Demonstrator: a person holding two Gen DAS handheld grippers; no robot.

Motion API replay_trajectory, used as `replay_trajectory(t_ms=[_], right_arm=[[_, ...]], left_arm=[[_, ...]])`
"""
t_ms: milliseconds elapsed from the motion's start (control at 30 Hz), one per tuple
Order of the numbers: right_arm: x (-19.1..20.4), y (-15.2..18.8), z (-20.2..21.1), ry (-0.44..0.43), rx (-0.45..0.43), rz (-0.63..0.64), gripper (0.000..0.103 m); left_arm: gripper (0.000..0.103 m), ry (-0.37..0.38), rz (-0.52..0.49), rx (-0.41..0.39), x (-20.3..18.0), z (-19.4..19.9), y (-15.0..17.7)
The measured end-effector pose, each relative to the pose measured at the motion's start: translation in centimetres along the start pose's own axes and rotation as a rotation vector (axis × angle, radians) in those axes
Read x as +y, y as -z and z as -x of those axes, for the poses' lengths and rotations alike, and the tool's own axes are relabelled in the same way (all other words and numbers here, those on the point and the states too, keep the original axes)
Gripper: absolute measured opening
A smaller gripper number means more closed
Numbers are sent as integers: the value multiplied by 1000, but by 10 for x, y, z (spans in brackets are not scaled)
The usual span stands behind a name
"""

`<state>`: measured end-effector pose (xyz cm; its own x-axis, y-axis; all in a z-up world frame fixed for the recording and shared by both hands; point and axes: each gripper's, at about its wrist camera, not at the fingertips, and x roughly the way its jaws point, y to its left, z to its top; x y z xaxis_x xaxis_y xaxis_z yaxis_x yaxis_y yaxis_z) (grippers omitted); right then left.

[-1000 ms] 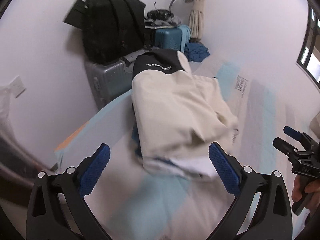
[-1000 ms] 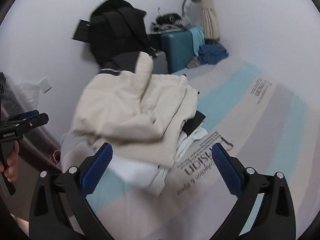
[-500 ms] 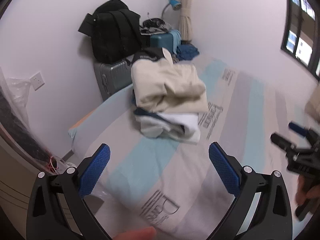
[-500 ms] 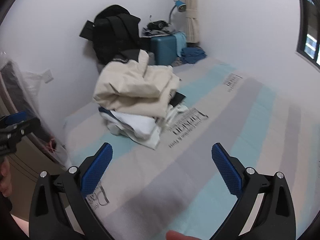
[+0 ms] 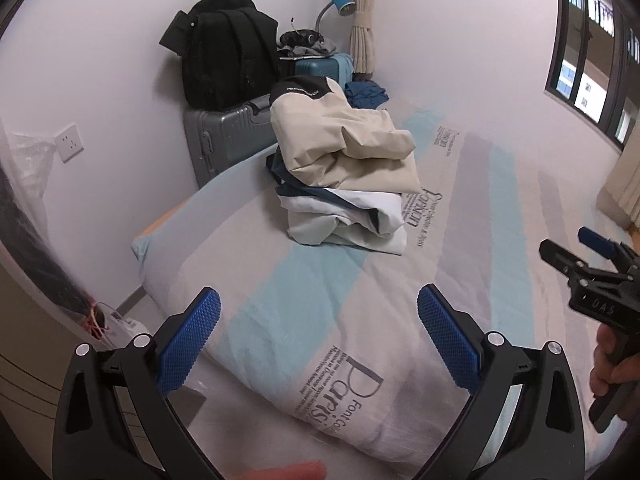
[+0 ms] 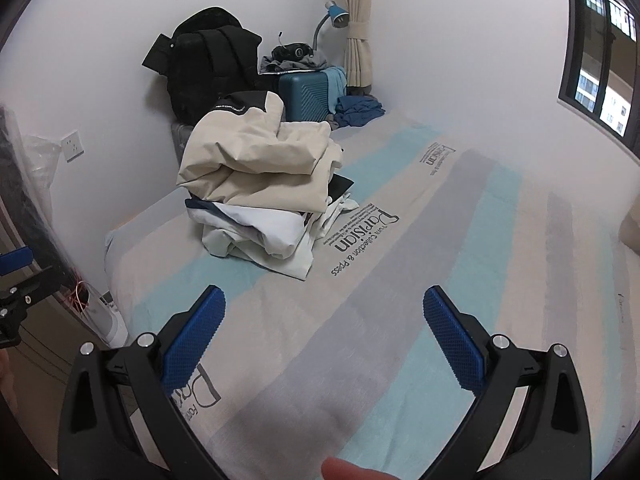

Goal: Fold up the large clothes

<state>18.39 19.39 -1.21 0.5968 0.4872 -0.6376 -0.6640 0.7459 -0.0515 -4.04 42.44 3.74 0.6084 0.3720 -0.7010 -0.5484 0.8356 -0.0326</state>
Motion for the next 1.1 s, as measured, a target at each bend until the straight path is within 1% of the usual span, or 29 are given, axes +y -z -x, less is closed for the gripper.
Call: replay_trajectory(t_ms=[200, 333, 467, 800, 1100], right_arm=[[8, 3, 13, 2, -2, -7, 95], [13, 3, 19, -4, -12, -3, 95], [14, 4, 22, -10, -14, -2, 95], [17, 8, 31, -20, -17, -7, 95], [16, 9, 33, -26, -15, -10, 95]], left_arm=[[97, 2, -12, 1, -1, 6, 7], [97, 3, 8, 4, 1, 7, 12], [97, -3, 10, 3, 0, 8, 15], [97, 11, 40, -2, 2, 18, 20], [97, 13, 38, -4, -4, 24, 25]])
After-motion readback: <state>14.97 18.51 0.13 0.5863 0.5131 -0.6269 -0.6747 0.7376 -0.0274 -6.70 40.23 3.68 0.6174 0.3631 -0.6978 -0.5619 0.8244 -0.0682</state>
